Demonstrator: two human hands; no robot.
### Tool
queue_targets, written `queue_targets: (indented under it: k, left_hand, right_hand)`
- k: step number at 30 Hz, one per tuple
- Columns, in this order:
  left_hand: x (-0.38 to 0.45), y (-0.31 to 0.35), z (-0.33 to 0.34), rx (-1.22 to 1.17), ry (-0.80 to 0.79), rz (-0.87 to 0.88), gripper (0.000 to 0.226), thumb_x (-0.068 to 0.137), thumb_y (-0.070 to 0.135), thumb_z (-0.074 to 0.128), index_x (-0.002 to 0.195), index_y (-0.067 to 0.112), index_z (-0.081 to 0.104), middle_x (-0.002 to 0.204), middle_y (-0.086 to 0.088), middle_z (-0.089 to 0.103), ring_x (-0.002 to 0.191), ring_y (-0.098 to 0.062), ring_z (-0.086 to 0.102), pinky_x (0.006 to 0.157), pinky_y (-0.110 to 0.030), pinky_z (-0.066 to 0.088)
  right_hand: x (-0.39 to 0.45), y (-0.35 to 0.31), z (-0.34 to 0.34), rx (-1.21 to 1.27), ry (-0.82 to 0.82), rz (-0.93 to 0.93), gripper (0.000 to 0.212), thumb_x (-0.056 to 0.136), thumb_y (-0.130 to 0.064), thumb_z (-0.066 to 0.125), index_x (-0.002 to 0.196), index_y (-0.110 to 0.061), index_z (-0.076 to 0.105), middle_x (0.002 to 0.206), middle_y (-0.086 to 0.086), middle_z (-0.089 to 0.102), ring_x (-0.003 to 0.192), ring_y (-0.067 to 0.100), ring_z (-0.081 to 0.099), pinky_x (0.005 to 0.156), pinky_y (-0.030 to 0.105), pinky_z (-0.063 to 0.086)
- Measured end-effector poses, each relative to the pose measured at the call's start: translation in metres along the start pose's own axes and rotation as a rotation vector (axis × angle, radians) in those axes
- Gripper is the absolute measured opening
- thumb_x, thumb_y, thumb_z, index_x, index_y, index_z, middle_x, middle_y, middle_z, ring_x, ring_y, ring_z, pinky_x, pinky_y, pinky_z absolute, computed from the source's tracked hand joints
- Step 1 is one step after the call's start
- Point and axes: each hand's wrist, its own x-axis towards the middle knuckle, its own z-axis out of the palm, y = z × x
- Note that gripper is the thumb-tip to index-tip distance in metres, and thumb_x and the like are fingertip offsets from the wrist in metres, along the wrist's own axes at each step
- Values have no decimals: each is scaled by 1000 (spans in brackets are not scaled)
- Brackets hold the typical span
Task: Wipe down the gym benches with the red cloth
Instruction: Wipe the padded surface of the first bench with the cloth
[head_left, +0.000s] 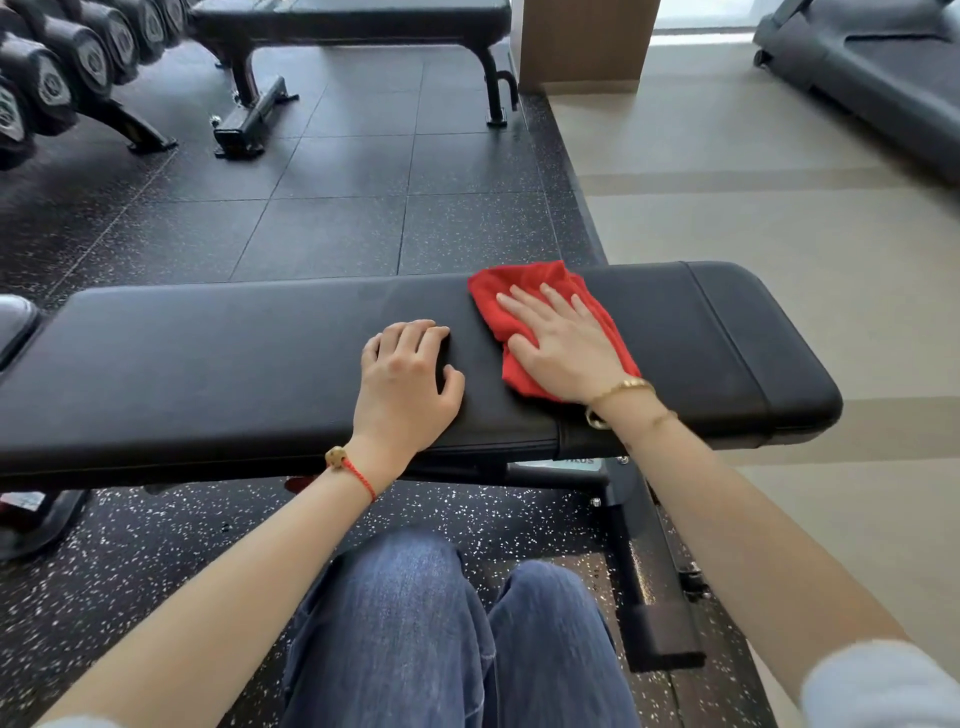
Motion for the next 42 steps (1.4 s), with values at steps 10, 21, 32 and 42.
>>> queue_targets:
  k: [10, 21, 32, 42]
  left_hand:
    - [1, -4, 1, -22, 9, -4, 40, 86, 29, 53, 123, 17, 62, 130, 1, 60, 123, -22, 51, 108, -41, 35]
    - [-1, -4, -1, -61, 9, -8, 39, 87, 26, 55, 124, 16, 63, 130, 2, 61, 125, -21, 51, 110, -39, 34]
    - [-1, -7, -5, -60, -12, 2, 39, 89, 25, 55, 126, 18, 62, 131, 3, 61, 125, -20, 50, 109, -39, 34]
    - [-2, -3, -2, -52, -15, 3, 39, 90, 23, 53, 127, 14, 60, 132, -1, 59, 126, -24, 49, 111, -41, 34]
  right_hand:
    - [-44, -17, 7, -27, 43, -40, 58, 96, -39, 35, 153, -36, 21, 161, -14, 17, 150, 17, 7, 122, 42, -2]
    - [-5, 23, -6, -20, 70, 196, 55, 99, -36, 33, 153, -34, 22, 162, -11, 16, 150, 20, 10, 122, 43, 1]
    - [-86, 42, -7, -59, 106, 135, 63, 88, -43, 25, 151, -37, 25, 160, -14, 21, 149, 17, 14, 122, 40, 4]
    - [-38, 47, -13, -42, 91, 359, 56, 99, -35, 28, 154, -35, 18, 162, -11, 13, 150, 23, 8, 122, 46, -1]
